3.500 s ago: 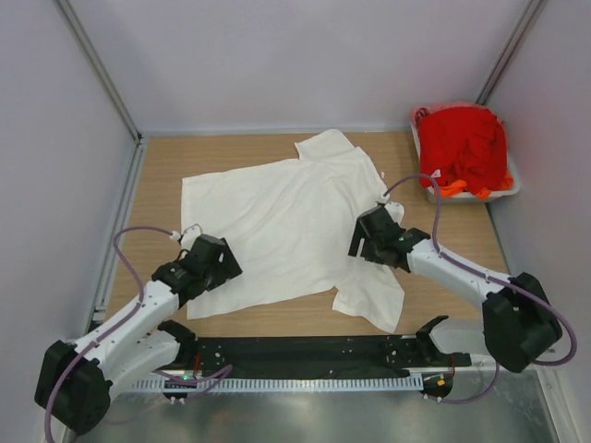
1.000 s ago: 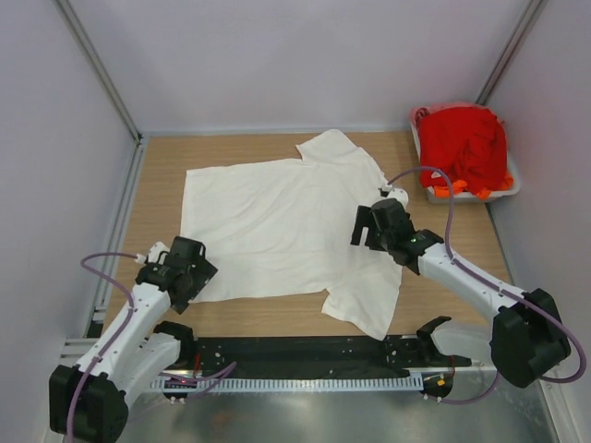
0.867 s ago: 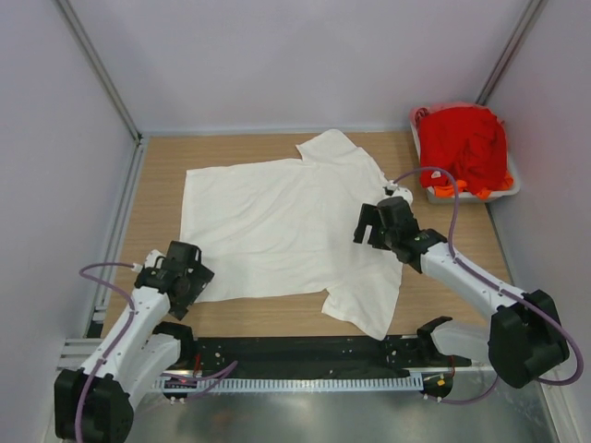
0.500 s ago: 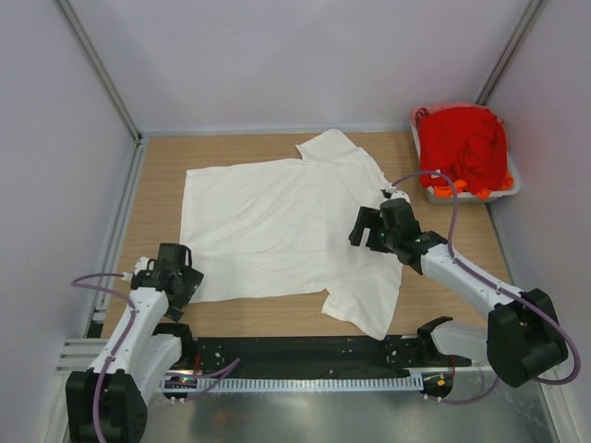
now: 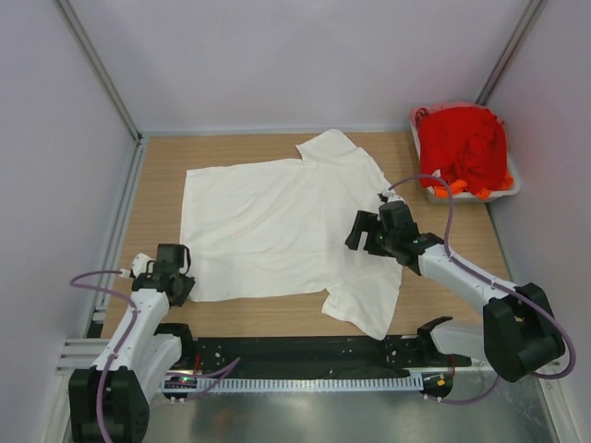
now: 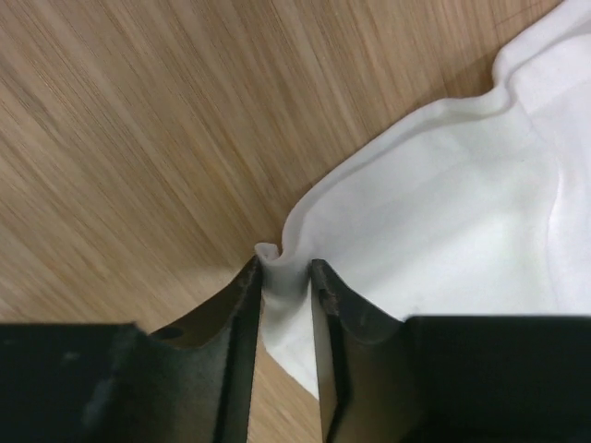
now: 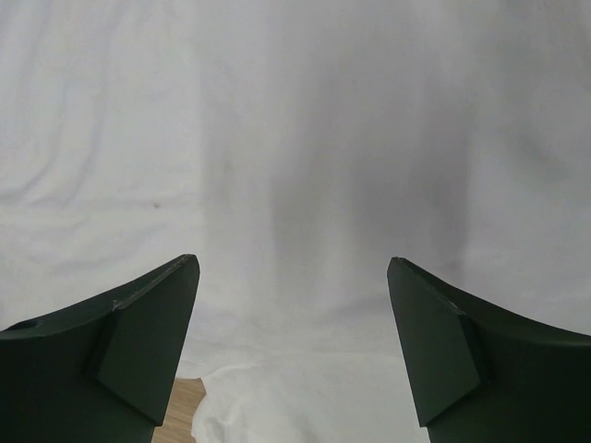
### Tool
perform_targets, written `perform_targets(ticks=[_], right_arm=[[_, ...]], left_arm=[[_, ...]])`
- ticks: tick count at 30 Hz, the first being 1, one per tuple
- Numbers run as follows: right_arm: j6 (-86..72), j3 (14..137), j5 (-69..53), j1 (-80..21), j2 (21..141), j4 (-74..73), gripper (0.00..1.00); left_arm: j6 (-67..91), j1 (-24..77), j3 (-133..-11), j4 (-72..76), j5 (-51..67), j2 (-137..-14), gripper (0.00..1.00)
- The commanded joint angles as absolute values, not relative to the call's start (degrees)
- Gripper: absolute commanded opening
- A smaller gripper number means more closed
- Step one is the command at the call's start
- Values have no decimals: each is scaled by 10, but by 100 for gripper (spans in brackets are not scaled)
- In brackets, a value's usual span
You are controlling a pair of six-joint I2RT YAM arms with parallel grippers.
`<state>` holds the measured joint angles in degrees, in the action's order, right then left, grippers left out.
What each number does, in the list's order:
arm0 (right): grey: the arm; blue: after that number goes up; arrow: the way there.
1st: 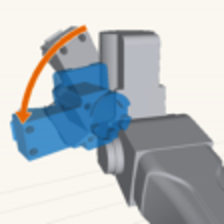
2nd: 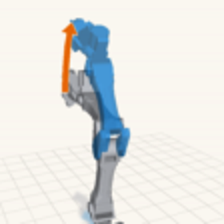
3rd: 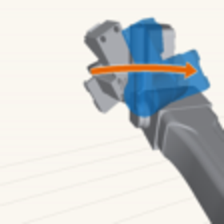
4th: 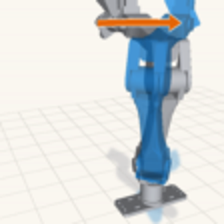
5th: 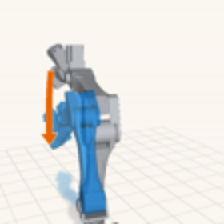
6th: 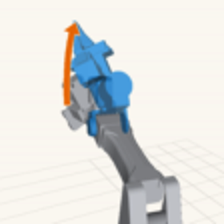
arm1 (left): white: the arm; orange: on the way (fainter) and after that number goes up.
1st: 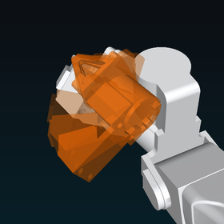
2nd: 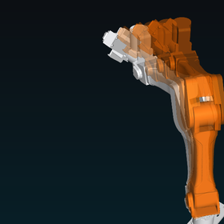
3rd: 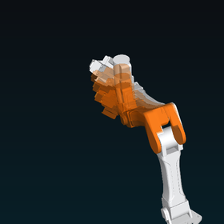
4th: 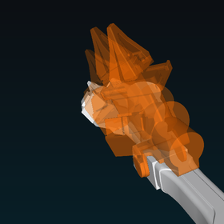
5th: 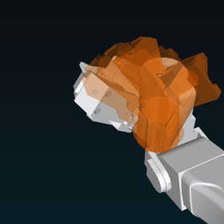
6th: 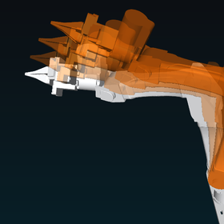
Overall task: Fold and stack the t-shirts
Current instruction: Fold the tshirt
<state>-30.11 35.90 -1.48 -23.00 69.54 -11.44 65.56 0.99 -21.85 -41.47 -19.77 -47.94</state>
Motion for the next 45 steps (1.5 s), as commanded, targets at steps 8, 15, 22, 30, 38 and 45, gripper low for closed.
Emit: perform_targets(ticks=[8,15,22,30,38,45], right_arm=[[-308,341,-3,-223,693,-88,87],[-327,370,90,-224,610,-226,87],[-551,300,166,-379,498,-391,88],[-805,366,291,-697,670,-523,88],[-842,332,310,-723,672,-555,71],[-831,282,288,-724,656,-503,48]], left_arm=[[593,7,-222,-350,-173,-454,0],[508,7,-249,-295,-143,-455,0],[469,6,-229,-241,-111,-436,0],[450,7,-218,-221,-70,-425,0],[451,7,-207,-214,-66,-400,0],[453,7,-208,-214,-69,-404,0]])
